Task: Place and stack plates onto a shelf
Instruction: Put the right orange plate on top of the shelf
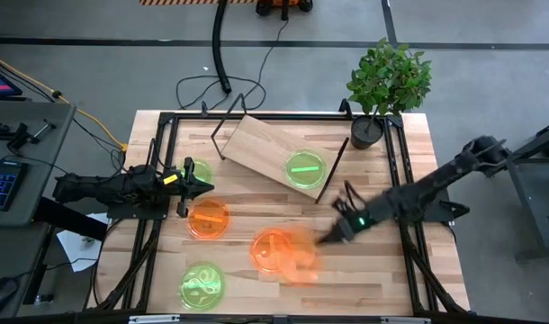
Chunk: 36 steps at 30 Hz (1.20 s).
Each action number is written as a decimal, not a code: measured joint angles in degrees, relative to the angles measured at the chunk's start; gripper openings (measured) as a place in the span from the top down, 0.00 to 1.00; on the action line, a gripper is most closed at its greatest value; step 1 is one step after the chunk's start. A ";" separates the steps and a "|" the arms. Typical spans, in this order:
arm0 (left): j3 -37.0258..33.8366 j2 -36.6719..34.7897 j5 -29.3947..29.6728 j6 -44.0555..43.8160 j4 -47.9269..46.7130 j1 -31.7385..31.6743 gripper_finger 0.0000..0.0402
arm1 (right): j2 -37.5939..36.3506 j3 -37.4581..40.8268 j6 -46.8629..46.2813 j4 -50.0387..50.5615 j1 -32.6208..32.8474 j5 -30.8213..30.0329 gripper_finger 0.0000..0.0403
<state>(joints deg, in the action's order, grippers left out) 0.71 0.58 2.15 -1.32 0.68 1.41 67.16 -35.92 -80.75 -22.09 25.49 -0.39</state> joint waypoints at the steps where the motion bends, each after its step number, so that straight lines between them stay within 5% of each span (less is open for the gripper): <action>1: 0.00 0.00 0.00 0.00 0.00 0.00 1.00 | 0.00 -2.74 2.51 2.04 -2.89 0.14 1.00; 8: 0.00 0.02 0.00 0.00 0.00 0.00 1.00 | 2.03 -24.23 21.95 22.76 -24.01 2.59 1.00; 16: 0.02 0.01 0.00 0.00 0.00 0.02 1.00 | 15.21 -42.72 37.74 40.72 -40.74 4.03 1.00; 27: 0.00 0.00 -0.02 0.00 -0.01 0.00 1.00 | 39.96 -57.43 46.45 53.06 -48.36 5.18 1.00; 36: 0.00 0.02 0.00 0.00 0.00 0.02 1.00 | 47.93 -59.71 47.80 55.33 -50.21 5.17 1.00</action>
<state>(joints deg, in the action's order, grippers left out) 0.71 0.60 2.15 -1.32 0.69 1.43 115.09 -95.64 -32.95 33.24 -24.72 4.78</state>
